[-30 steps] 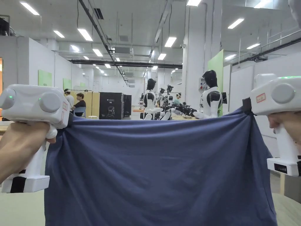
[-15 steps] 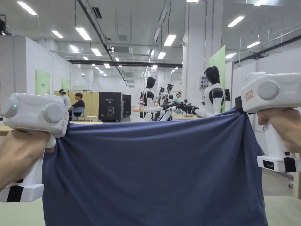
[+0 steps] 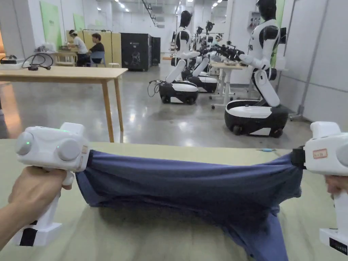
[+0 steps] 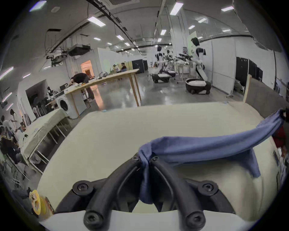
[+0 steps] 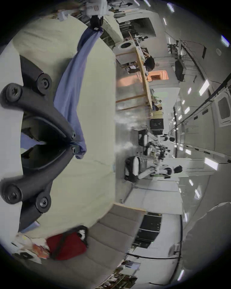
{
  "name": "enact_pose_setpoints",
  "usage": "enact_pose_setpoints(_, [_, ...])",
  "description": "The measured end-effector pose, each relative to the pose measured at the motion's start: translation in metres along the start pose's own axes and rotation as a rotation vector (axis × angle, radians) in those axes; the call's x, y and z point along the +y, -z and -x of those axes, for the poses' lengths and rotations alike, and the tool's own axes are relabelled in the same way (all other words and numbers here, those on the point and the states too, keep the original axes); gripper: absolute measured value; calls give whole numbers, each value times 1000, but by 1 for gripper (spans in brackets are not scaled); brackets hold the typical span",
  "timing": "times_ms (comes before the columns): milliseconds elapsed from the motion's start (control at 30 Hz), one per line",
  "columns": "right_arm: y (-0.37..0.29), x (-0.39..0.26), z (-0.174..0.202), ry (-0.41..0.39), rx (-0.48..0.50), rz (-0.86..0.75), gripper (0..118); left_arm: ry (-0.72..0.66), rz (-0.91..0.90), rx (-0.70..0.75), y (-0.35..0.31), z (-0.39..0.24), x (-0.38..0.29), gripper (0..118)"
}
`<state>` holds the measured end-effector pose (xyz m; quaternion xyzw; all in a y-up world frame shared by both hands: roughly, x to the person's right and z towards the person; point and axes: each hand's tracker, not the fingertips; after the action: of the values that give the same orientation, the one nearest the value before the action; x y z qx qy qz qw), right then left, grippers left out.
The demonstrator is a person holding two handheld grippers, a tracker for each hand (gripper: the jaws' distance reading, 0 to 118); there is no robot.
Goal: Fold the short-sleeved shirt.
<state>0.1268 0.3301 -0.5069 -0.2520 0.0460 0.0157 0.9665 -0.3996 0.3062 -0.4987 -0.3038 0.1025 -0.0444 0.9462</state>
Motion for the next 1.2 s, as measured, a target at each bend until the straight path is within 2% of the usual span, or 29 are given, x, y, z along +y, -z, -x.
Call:
enact_pose_setpoints(200, [-80, -129, 3, 4, 34, 80, 1, 1, 38, -58, -61, 19, -113, 5])
enact_pose_setpoints(233, [-96, -144, 2, 1, 65, 89, 1, -1, 43, -64, -72, 22, -128, 5])
enact_pose_setpoints(367, [-164, -206, 7, 22, 68, 72, 1, -39, 75, -109, -115, 39, -191, 5])
enact_pose_setpoints(467, [-203, -242, 10, 1, 69, 87, 1, -31, 73, -116, -152, 46, -231, 5])
enact_pose_setpoints(533, [-225, -260, 8, -1, 82, 97, 1, -31, 94, -127, -171, 53, -251, 5])
enact_pose_setpoints(600, [-242, -272, 5, 44, 97, 109, 1, -67, 112, -145, -192, 58, -269, 5])
enact_pose_setpoints(767, [-267, -297, 8, 23, 96, 131, 1, -69, 108, -162, -218, 63, -297, 5])
enact_pose_setpoints(1100, [-247, -313, 2, 54, 90, 182, 2, -77, 160, -171, -218, 50, -322, 5])
enact_pose_setpoints(1133, [-244, -314, 1, 54, 94, 182, 4, -84, 169, -180, -217, 50, -324, 5])
enact_pose_setpoints(1167, [-242, -315, 0, 58, 101, 184, 16, -87, 170, -184, -216, 49, -326, 9])
enact_pose_setpoints(1200, [-241, -316, 0, 62, 100, 183, 45, -92, 170, -180, -216, 48, -327, 22])
